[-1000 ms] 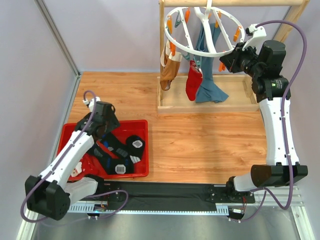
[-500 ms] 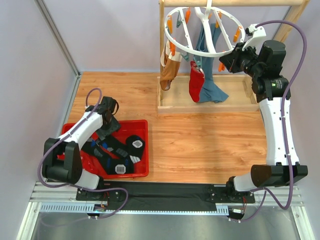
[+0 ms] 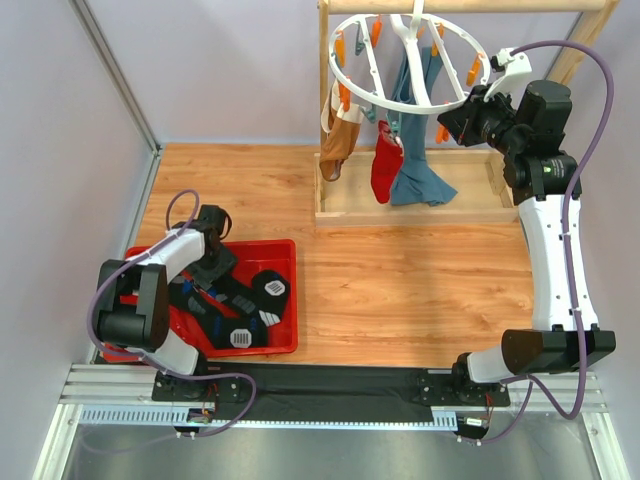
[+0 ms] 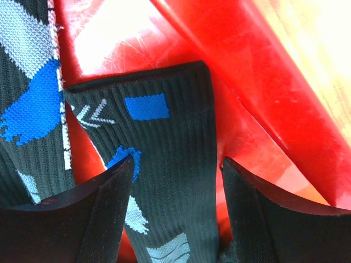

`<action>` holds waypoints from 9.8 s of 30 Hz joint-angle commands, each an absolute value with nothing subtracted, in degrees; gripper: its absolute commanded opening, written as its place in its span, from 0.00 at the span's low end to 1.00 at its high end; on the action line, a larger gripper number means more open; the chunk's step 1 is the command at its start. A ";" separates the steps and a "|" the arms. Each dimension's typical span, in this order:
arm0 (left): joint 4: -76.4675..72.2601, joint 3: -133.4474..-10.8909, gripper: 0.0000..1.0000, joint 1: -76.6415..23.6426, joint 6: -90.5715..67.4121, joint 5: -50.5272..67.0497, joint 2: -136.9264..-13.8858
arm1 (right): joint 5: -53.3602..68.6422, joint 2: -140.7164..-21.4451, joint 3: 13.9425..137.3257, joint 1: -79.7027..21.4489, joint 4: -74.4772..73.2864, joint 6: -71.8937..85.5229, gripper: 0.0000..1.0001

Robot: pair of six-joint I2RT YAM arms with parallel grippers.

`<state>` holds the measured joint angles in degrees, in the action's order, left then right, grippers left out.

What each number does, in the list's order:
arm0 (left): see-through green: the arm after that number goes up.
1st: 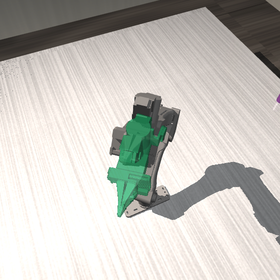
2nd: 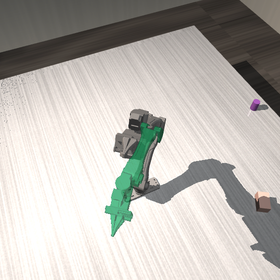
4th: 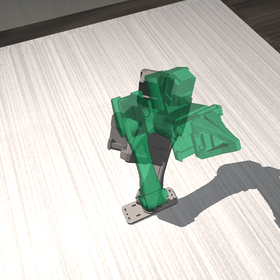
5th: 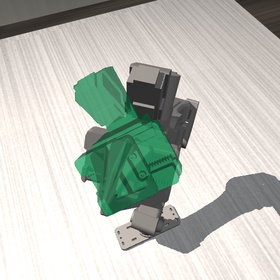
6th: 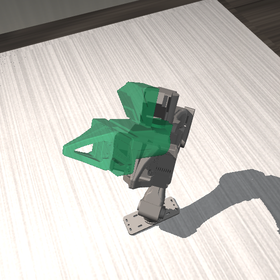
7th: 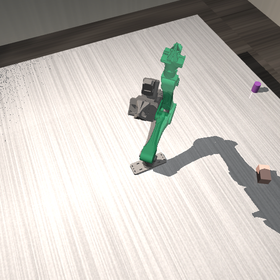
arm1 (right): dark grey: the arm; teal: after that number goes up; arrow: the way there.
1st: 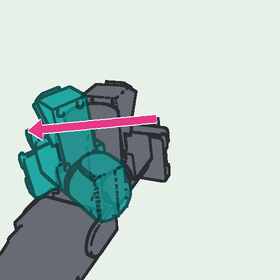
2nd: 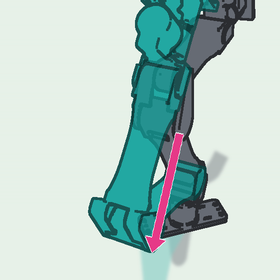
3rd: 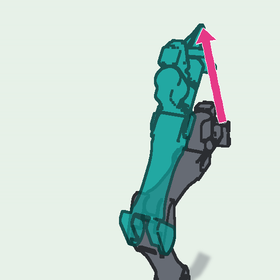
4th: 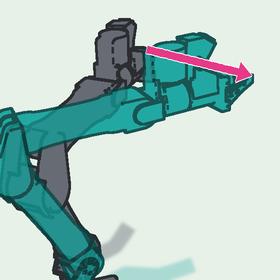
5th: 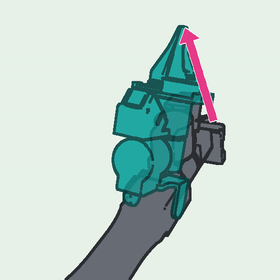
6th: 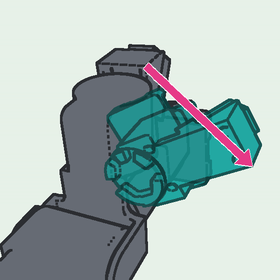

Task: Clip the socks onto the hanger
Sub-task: Pick up the sock from the bin, then clamp the sock onto the hanger, then rotate the hanger at the clothesline, then open the clamp at the hanger.

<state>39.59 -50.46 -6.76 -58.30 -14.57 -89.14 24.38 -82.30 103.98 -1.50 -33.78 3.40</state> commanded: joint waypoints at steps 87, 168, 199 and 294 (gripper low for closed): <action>7.38 -117.59 0.00 -58.62 -7.74 -18.72 -111.18 | 17.05 -78.57 105.38 -1.93 -33.40 23.82 0.00; 16.43 -107.58 0.01 -47.91 -16.35 -17.67 -93.96 | 39.81 -82.87 87.80 16.00 -1.25 15.38 0.84; 18.54 -108.11 0.02 -43.86 -20.30 -8.44 -94.22 | 60.12 -91.50 91.76 14.94 20.92 31.80 0.40; -11.43 -119.27 0.00 -49.57 -32.96 6.86 -113.82 | 12.76 -78.58 108.90 -6.49 -42.36 17.41 0.61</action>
